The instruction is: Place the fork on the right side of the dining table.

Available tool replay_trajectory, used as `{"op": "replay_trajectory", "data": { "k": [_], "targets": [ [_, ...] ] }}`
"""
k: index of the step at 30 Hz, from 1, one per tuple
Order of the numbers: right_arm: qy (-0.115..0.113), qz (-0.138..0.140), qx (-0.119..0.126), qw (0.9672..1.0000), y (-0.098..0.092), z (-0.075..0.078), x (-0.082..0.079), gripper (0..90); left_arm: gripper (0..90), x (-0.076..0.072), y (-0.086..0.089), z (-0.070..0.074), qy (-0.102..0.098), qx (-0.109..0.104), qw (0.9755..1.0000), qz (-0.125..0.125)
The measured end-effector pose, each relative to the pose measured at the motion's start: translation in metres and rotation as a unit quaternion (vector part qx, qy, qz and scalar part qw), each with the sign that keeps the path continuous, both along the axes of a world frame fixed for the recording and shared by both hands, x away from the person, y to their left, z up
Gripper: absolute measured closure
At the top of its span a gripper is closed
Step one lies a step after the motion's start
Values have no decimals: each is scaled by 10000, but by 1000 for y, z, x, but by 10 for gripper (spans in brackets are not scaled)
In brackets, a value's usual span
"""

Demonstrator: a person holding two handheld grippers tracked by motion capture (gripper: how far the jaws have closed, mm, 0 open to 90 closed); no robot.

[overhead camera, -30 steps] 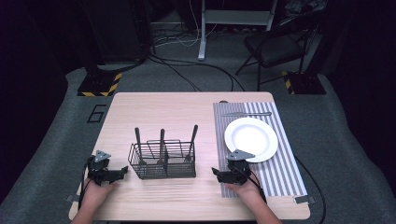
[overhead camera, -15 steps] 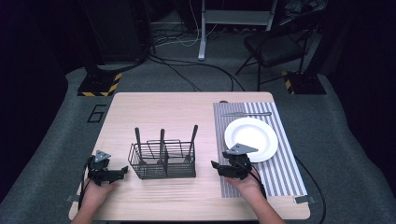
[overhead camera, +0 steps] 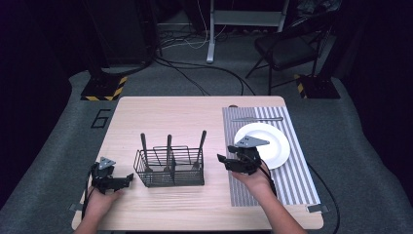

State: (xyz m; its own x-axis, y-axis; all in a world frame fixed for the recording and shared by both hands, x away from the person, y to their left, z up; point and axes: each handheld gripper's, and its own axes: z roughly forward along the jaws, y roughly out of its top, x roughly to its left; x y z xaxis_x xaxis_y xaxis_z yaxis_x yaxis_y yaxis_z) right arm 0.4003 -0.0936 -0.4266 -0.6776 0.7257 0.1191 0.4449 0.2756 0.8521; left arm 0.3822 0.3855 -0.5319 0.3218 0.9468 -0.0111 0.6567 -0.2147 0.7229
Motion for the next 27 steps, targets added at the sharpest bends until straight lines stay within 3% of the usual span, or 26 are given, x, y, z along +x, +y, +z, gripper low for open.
{"op": "replay_trajectory", "data": {
  "k": [10, 27],
  "targets": [
    [-101, 9, 67, 9999, 7, 23, 9, 482, 0, 0, 0, 0, 9, -4, 10000, 0],
    [-221, 126, 189, 9995, 23, 64, 19, 478, 0, 0, 0, 0, 7, -3, 10000, -1]
  ]
}}
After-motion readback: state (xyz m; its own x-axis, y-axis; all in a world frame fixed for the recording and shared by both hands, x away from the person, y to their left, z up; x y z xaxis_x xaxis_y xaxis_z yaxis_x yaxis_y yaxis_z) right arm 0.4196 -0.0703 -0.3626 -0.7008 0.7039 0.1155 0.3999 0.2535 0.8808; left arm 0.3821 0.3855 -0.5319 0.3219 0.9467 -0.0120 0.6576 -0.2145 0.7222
